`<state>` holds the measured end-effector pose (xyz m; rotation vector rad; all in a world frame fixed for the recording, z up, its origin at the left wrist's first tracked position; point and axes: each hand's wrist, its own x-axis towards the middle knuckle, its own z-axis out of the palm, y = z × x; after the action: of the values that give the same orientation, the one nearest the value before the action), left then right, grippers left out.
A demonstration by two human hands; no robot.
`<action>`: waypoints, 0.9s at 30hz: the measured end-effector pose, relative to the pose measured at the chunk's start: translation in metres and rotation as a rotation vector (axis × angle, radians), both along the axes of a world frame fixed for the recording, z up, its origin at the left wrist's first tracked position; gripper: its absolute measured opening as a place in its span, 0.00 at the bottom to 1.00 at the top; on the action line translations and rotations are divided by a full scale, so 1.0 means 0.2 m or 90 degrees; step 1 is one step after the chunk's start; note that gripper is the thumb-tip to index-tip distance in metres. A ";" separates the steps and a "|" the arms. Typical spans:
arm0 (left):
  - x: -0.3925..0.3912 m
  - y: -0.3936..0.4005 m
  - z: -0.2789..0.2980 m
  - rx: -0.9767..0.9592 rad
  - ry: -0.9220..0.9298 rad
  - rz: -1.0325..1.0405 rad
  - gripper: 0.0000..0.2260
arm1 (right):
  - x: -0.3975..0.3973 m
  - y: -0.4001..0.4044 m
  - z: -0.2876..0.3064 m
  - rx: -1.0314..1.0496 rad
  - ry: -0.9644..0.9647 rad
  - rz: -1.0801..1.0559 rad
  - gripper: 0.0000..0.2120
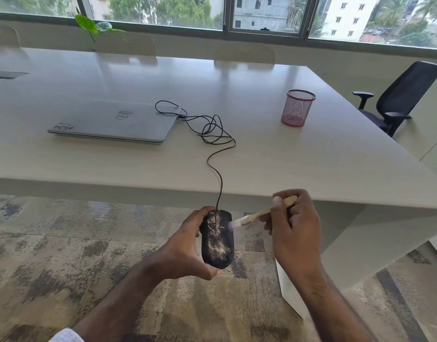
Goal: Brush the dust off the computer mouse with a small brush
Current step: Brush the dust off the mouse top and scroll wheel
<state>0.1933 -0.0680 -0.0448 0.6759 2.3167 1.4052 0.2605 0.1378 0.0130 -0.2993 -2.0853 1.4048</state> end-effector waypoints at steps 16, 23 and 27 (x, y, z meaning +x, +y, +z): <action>0.01 0.00 0.01 -0.012 0.020 -0.003 0.47 | -0.02 -0.01 -0.04 -0.027 -0.034 0.046 0.10; 0.01 -0.01 0.00 -0.012 0.018 0.000 0.47 | -0.01 0.06 -0.01 -0.008 -0.015 0.068 0.09; 0.01 -0.01 0.00 -0.010 0.023 0.004 0.45 | 0.02 0.08 0.02 -0.057 0.037 0.177 0.08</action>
<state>0.1948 -0.0697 -0.0441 0.6967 2.3563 1.3875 0.2650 0.1541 0.0177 -0.0023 -2.0794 1.6501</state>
